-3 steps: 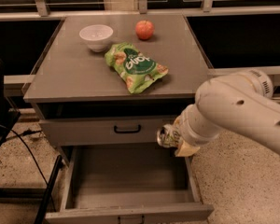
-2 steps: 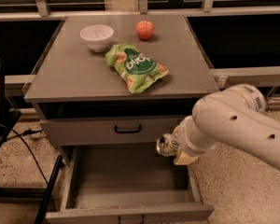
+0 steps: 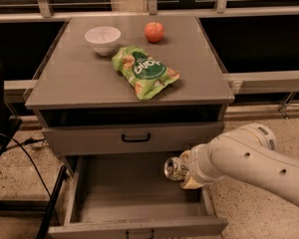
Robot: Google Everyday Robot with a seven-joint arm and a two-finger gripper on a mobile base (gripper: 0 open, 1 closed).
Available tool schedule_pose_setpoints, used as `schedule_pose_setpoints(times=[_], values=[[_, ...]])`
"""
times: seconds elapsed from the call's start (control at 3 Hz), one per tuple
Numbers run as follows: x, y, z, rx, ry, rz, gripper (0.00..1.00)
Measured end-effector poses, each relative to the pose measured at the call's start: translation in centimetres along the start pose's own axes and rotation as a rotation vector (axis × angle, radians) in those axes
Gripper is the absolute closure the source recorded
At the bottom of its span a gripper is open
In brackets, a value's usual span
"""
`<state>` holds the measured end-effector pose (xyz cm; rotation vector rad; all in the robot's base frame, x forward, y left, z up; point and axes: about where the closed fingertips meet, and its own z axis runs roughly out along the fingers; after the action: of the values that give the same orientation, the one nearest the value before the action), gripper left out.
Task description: Place 7up can into middle drawer
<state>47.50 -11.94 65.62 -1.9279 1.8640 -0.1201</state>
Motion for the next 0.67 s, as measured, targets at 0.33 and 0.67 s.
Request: schedule_pose_setpoints(times=[0.33,0.67], values=[[0.0,0.0,0.0,0.0,0.0,0.0,1.0],[0.2,-0.2,1.3,0.003,0.002,-0.027,1.0]])
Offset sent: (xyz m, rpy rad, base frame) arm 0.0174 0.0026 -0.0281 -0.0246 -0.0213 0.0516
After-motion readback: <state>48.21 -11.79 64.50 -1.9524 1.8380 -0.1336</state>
